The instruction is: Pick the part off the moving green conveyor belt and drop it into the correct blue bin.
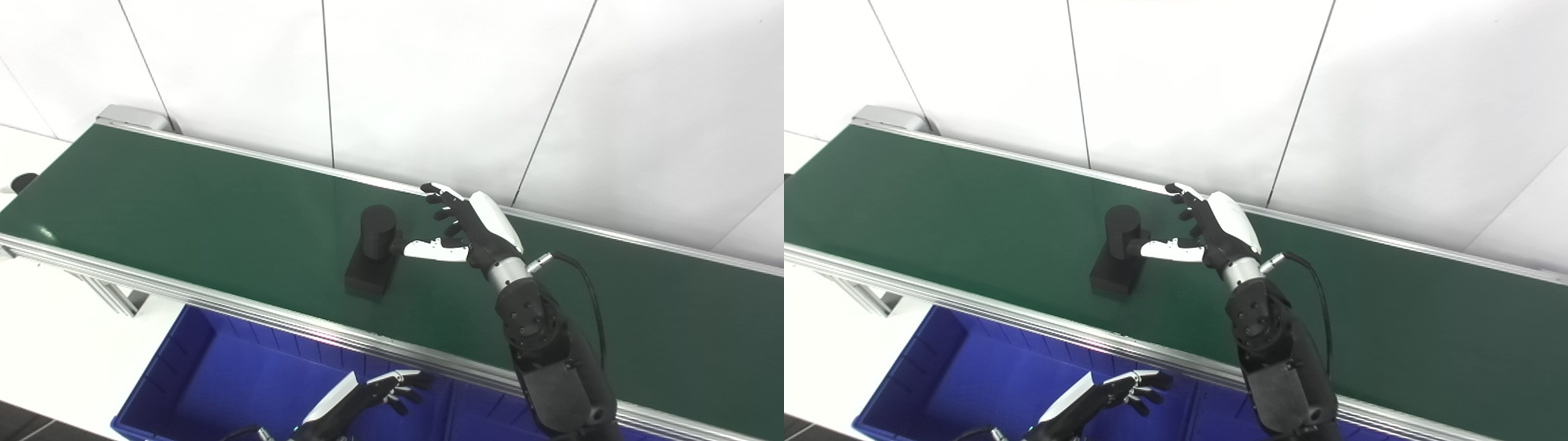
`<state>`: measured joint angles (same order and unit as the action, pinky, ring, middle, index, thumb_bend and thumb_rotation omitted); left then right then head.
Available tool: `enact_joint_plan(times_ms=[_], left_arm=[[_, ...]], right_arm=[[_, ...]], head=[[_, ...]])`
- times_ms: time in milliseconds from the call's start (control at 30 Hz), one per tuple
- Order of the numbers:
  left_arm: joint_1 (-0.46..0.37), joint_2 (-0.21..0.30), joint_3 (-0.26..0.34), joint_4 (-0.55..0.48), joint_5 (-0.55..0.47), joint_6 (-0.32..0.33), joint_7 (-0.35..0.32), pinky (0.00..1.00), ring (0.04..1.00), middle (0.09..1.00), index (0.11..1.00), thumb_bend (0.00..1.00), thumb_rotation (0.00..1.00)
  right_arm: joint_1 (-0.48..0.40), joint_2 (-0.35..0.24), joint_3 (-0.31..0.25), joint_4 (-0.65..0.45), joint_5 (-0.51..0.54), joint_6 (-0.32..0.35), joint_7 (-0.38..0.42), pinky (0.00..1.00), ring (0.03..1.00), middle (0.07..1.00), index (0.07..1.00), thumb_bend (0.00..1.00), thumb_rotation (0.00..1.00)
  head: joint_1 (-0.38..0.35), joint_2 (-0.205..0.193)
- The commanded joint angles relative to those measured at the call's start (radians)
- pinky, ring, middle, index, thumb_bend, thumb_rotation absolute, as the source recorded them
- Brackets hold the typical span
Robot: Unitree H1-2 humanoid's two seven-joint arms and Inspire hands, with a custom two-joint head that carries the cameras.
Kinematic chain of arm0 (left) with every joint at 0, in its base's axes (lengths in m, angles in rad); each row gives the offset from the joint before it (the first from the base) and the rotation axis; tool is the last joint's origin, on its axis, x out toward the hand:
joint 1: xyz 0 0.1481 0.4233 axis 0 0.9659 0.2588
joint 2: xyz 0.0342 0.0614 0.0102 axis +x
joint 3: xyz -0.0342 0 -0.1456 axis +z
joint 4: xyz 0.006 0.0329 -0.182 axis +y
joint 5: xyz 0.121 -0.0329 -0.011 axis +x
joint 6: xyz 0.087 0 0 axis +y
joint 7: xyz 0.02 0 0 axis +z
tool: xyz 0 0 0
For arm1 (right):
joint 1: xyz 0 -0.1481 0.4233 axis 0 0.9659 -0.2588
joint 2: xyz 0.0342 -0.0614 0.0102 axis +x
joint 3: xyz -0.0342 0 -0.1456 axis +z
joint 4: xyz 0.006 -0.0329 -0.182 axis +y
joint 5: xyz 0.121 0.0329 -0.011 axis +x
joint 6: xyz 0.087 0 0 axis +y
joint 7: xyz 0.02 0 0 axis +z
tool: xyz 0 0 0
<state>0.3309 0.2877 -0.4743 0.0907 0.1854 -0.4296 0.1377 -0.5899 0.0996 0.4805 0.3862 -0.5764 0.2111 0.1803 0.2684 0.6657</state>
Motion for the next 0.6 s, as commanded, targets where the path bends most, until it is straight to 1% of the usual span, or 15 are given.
enact_joint_plan(times_ms=[0, 67, 167, 367, 533, 567], left_arm=[[-0.004, 0.009, -0.004, -0.026, -0.002, -0.040, 0.013, 0.63, 0.746, 0.836, 0.838, 0.93, 0.17], [-0.003, 0.007, -0.003, -0.026, -0.005, -0.040, 0.010, 0.64, 0.751, 0.838, 0.841, 0.94, 0.18], [-0.001, 0.006, -0.003, -0.028, -0.004, -0.040, 0.010, 0.63, 0.742, 0.839, 0.841, 0.95, 0.21], [0.001, 0.008, -0.003, -0.030, 0.005, -0.040, 0.010, 0.63, 0.739, 0.837, 0.847, 0.96, 0.24], [0.006, 0.005, 0.002, -0.033, 0.004, -0.040, 0.009, 0.63, 0.734, 0.837, 0.850, 0.97, 0.26], [0.007, 0.005, 0.003, -0.034, 0.006, -0.040, 0.010, 0.63, 0.738, 0.840, 0.851, 0.97, 0.26]], right_arm=[[-0.051, 0.032, 0.005, 0.001, 0.001, -0.033, -0.027, 0.67, 0.799, 0.858, 0.892, 0.88, 0.54], [-0.056, 0.042, 0.007, 0.034, 0.005, -0.038, -0.030, 0.69, 0.818, 0.867, 0.898, 0.88, 0.55], [-0.062, 0.053, 0.010, 0.065, 0.009, -0.047, -0.038, 0.68, 0.811, 0.873, 0.896, 0.88, 0.53], [-0.078, 0.075, 0.020, 0.134, 0.010, -0.065, -0.066, 0.66, 0.797, 0.863, 0.895, 0.89, 0.50], [-0.093, 0.092, 0.025, 0.202, 0.011, -0.092, -0.098, 0.67, 0.803, 0.863, 0.884, 0.85, 0.47], [-0.095, 0.095, 0.023, 0.215, 0.015, -0.102, -0.107, 0.67, 0.798, 0.861, 0.880, 0.83, 0.45]], head=[[0.002, 0.005], [0.001, 0.006], [0.002, 0.009], [0.000, 0.014], [-0.002, 0.019], [-0.003, 0.020]])
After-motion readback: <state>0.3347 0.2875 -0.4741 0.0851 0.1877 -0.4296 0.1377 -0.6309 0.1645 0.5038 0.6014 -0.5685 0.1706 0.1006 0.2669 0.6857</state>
